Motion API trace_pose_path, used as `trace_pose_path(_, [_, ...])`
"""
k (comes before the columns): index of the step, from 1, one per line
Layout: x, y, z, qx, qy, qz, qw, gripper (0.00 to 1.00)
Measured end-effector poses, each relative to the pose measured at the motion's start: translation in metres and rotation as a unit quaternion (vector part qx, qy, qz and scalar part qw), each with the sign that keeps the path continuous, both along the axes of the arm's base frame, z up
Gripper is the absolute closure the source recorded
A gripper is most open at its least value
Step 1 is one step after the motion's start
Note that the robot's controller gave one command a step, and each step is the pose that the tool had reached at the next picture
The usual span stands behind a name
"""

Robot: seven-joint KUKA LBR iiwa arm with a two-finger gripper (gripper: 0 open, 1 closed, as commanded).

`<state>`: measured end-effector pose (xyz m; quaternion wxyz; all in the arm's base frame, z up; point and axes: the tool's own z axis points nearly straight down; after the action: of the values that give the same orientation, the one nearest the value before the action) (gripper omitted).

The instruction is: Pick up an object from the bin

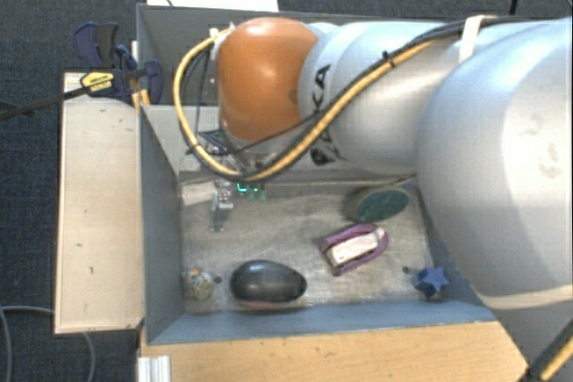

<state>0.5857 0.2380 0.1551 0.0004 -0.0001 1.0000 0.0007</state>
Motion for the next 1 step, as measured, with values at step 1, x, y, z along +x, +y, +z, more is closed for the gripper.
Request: trace_pose_path(1, [0.0002,-0.0377,-0.0605,0.002,-0.0042,-0.006,1.0,0.0])
